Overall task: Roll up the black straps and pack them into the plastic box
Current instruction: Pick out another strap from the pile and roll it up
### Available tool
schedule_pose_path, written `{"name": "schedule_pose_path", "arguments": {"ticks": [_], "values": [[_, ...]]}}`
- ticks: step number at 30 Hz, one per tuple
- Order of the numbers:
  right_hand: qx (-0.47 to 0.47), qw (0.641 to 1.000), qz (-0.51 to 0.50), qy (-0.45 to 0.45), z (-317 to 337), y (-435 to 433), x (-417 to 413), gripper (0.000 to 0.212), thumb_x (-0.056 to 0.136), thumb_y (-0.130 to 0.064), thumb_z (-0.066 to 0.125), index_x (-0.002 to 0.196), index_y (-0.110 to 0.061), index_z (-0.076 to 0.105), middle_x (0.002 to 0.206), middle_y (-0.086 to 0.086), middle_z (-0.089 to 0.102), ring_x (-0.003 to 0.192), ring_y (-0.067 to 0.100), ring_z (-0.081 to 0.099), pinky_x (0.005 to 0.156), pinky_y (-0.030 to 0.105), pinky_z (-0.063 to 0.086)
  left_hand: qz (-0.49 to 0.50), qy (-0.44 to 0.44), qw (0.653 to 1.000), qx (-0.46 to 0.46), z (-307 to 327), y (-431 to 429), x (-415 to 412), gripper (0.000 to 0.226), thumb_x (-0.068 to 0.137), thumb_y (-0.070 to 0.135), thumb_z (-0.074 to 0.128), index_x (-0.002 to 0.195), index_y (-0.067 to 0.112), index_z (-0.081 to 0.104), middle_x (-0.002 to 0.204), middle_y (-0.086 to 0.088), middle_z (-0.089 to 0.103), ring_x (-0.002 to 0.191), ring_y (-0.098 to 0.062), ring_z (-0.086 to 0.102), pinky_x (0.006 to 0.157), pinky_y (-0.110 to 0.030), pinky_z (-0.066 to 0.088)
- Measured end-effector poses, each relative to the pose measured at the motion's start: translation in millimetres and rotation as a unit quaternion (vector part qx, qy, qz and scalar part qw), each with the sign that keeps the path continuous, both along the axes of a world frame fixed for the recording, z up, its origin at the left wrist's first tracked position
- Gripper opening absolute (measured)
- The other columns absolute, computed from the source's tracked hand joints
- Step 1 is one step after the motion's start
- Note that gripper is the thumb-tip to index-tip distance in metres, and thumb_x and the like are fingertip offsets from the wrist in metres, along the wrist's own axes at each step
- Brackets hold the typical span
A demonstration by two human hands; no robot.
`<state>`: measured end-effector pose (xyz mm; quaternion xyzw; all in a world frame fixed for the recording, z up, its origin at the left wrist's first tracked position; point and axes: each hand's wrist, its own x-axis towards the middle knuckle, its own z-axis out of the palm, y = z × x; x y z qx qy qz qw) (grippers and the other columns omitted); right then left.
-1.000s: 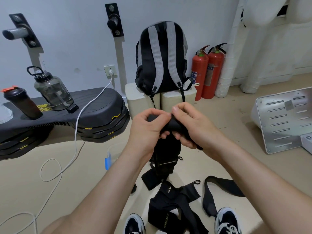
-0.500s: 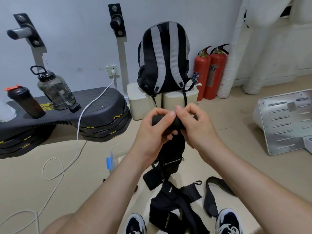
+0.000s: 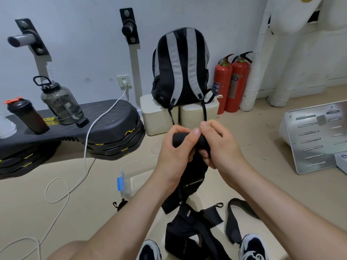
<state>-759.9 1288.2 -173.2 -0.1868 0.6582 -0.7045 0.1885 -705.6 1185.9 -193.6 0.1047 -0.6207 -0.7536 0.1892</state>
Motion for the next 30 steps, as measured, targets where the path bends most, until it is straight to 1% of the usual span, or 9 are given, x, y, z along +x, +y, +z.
{"name": "schedule_pose_path", "arguments": {"ticks": [3,6,8,11,13,17,23,26,30], "values": [[-0.006,1.0,0.0,0.015,0.3,0.2,1.7,0.031,0.106,-0.029,0.042,0.081,-0.012,0.042,0.05,0.0,0.036,0.034,0.006,0.032,0.034,0.017,0.025,-0.061,-0.01,0.997,-0.044,10.4,-17.6,4.5,0.024,0.068,0.043,0.076,0.081,0.027,0.064,0.074,-0.004,0.054,0.07,-0.023,0.047,0.063,-0.03,0.041],[0.001,0.999,-0.009,0.038,-0.2,1.1,0.1,0.035,0.107,-0.027,0.039,0.087,0.002,0.04,0.053,0.003,0.035,0.034,0.007,0.031,0.034,0.016,0.025,-0.112,-0.015,0.991,-0.075,18.7,-38.5,10.1,0.025,0.065,0.03,0.083,0.087,0.028,0.072,0.078,-0.001,0.064,0.072,-0.02,0.059,0.07,-0.028,0.051],[0.029,0.999,0.011,0.038,-0.1,3.3,-2.3,0.036,0.107,-0.028,0.036,0.091,0.004,0.041,0.055,0.009,0.036,0.033,0.011,0.031,0.034,0.017,0.024,-0.083,-0.009,0.993,-0.088,18.2,-39.1,10.8,0.025,0.067,0.02,0.09,0.085,0.02,0.072,0.073,0.001,0.067,0.068,-0.015,0.063,0.067,-0.023,0.053],[0.061,0.997,0.038,0.027,-0.2,4.2,-2.1,0.028,0.107,-0.027,0.036,0.088,-0.011,0.049,0.058,0.014,0.048,0.04,0.02,0.043,0.038,0.018,0.027,-0.02,-0.012,0.994,-0.103,10.6,-32.8,8.5,0.031,0.066,0.019,0.088,0.082,0.01,0.062,0.069,-0.001,0.067,0.065,-0.016,0.063,0.065,-0.025,0.052],[0.045,0.998,0.032,0.001,-1.6,3.8,-1.5,0.021,0.105,-0.029,0.043,0.091,-0.016,0.052,0.066,0.01,0.057,0.05,0.019,0.05,0.04,0.023,0.029,-0.005,-0.004,0.995,-0.102,7.0,-31.5,7.0,0.029,0.068,0.022,0.085,0.078,0.013,0.059,0.068,-0.004,0.065,0.064,-0.019,0.06,0.064,-0.027,0.051],[-0.028,0.997,0.016,-0.067,-6.7,-0.7,0.5,0.012,0.1,-0.028,0.056,0.091,-0.019,0.056,0.076,0.005,0.056,0.056,0.012,0.051,0.041,0.021,0.031,0.034,-0.013,0.996,-0.077,7.0,-24.4,3.1,0.021,0.07,0.022,0.071,0.069,0.015,0.051,0.06,0.001,0.059,0.055,-0.016,0.051,0.054,-0.023,0.044],[-0.031,0.999,-0.01,-0.033,-9.0,-4.3,2.2,0.009,0.101,-0.025,0.054,0.097,-0.018,0.056,0.074,0.006,0.055,0.049,0.01,0.051,0.04,0.018,0.032,0.087,-0.041,0.994,-0.057,6.1,-13.5,-1.5,0.025,0.09,0.004,0.06,0.07,0.015,0.051,0.061,-0.001,0.053,0.046,-0.012,0.048,0.047,-0.021,0.04],[-0.029,0.998,0.022,-0.045,-7.5,-1.8,1.1,0.01,0.101,-0.023,0.053,0.109,-0.018,0.055,0.066,0.006,0.057,0.049,0.012,0.053,0.038,0.019,0.031,0.082,-0.045,0.995,-0.046,5.8,-12.5,-1.8,0.025,0.093,0.004,0.055,0.074,0.021,0.054,0.059,0.002,0.054,0.044,-0.015,0.047,0.047,-0.024,0.038],[-0.028,0.997,0.037,-0.054,-9.5,-1.6,0.7,0.018,0.101,-0.022,0.055,0.117,-0.019,0.063,0.067,0.007,0.065,0.048,0.018,0.06,0.036,0.019,0.03,0.074,-0.077,0.994,-0.031,6.2,-12.3,-1.0,0.035,0.093,0.005,0.05,0.068,0.028,0.058,0.06,-0.001,0.051,0.042,-0.016,0.041,0.046,-0.025,0.032]]}}
